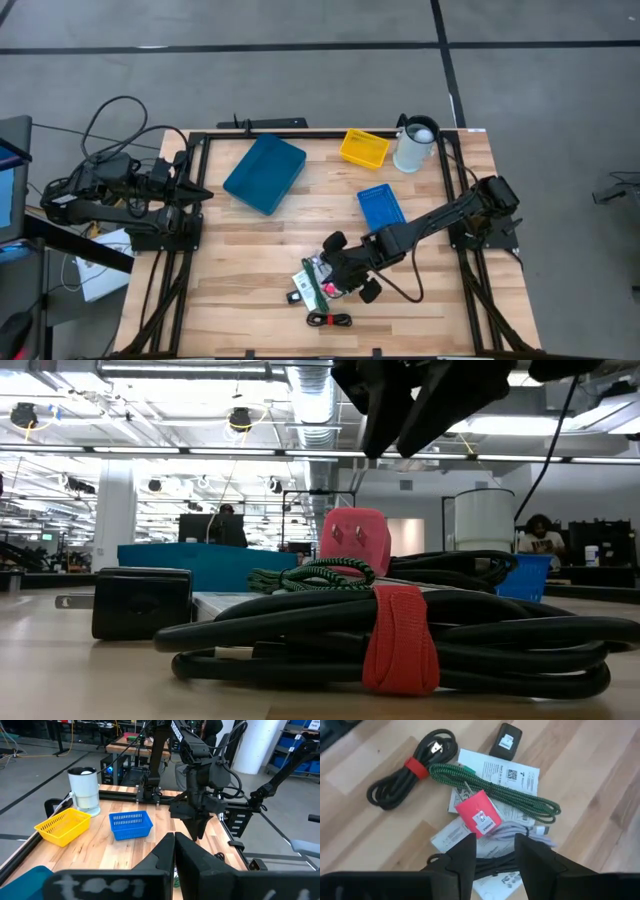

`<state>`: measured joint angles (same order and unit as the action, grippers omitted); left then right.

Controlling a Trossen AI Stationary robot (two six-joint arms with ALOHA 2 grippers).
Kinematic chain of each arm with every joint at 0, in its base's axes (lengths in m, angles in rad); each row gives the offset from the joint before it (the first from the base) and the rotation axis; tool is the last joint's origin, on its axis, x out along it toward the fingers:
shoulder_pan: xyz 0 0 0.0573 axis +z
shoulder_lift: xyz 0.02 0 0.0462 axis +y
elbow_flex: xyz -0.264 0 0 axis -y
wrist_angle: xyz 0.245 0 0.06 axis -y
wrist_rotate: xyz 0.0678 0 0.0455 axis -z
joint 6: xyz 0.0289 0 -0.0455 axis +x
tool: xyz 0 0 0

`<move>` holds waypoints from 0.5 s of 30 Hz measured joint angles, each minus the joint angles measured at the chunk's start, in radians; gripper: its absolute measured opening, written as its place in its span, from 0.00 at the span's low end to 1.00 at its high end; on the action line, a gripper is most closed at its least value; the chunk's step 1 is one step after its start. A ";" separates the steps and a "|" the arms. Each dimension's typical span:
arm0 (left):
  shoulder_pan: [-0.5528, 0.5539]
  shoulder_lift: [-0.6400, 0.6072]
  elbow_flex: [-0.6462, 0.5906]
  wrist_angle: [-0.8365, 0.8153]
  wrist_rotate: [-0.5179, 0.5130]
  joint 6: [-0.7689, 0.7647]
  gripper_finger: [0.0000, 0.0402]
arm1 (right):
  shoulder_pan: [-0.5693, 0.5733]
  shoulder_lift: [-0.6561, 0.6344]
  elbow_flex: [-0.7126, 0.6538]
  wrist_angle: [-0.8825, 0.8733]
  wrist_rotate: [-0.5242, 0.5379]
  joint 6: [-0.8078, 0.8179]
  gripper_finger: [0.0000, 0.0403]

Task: Pick and place items into bin
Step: Put the pink charger adapter into the blue bin

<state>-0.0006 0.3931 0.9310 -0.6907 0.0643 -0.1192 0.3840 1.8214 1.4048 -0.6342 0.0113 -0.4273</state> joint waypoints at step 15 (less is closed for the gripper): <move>0.000 0.000 0.000 0.000 0.000 0.000 0.00 | 0.002 0.000 0.000 0.069 0.175 -0.026 0.31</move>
<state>-0.0006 0.3930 0.9310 -0.6907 0.0639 -0.1196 0.3859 1.8214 1.4048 -0.5655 0.1860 -0.4534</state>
